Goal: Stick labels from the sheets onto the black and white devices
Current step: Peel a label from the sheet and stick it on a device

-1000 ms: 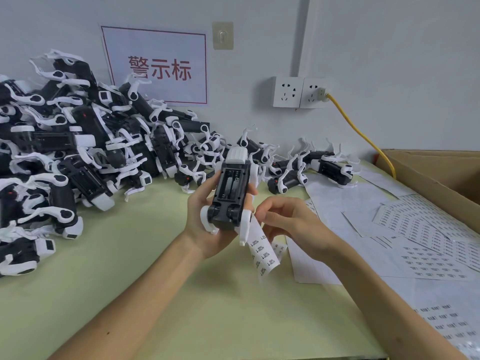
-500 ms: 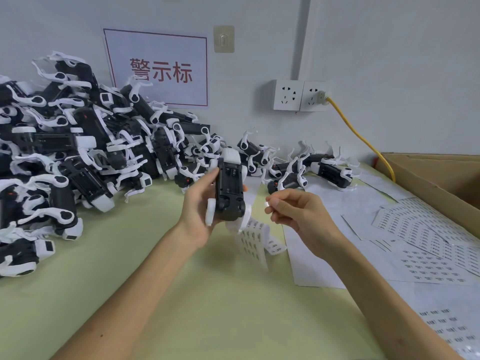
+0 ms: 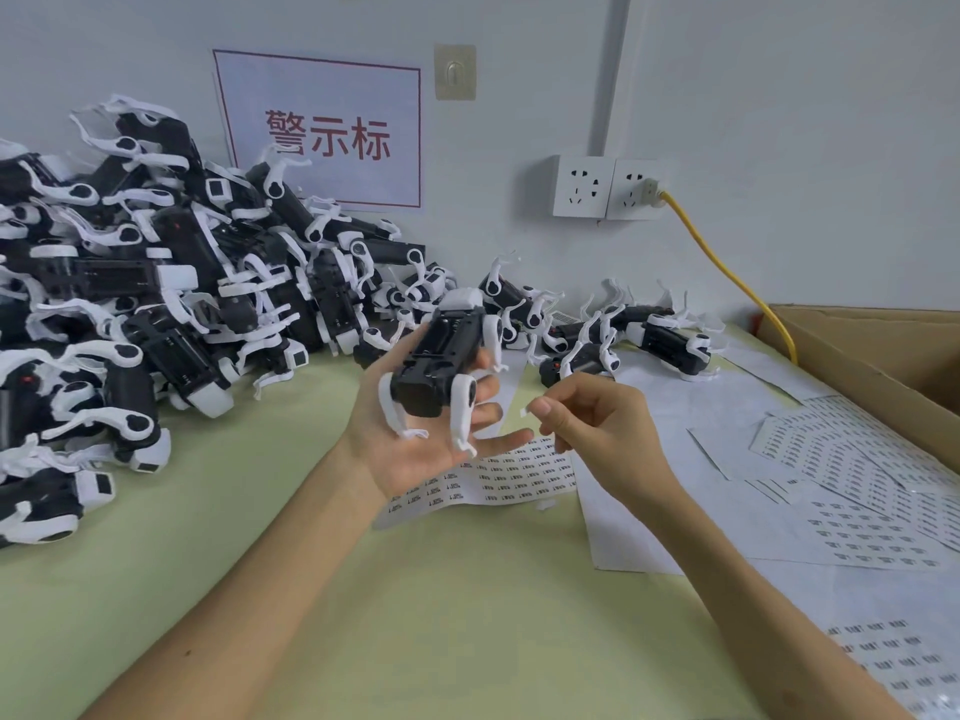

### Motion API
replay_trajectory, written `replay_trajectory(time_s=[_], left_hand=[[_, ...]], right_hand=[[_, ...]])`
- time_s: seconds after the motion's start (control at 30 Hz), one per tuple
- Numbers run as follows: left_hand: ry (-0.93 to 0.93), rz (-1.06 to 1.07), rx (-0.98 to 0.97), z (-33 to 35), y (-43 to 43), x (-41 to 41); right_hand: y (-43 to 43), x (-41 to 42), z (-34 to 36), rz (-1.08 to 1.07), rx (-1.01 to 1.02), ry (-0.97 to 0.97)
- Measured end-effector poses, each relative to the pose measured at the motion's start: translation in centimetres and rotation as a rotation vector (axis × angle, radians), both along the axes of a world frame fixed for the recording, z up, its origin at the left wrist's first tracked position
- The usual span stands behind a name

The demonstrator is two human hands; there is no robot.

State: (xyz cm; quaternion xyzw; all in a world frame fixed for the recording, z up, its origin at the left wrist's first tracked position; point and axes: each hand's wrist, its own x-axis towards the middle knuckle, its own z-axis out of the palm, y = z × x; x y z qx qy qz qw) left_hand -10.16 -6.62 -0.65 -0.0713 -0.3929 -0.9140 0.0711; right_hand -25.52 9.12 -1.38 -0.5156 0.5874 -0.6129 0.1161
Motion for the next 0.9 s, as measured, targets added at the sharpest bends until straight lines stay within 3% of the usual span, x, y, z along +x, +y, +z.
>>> replay_trajectory(time_s=[0.77,0.9], left_hand=[[-0.023,0.170,0.066,0.6,0.9,0.1],[0.001,0.256,0.022,0.8,1.1,0.2]], right_hand=[[0.1,-0.2,0.0,0.008,0.073,0.048],[0.1,-0.2,0.1,0.032,0.105,-0.045]])
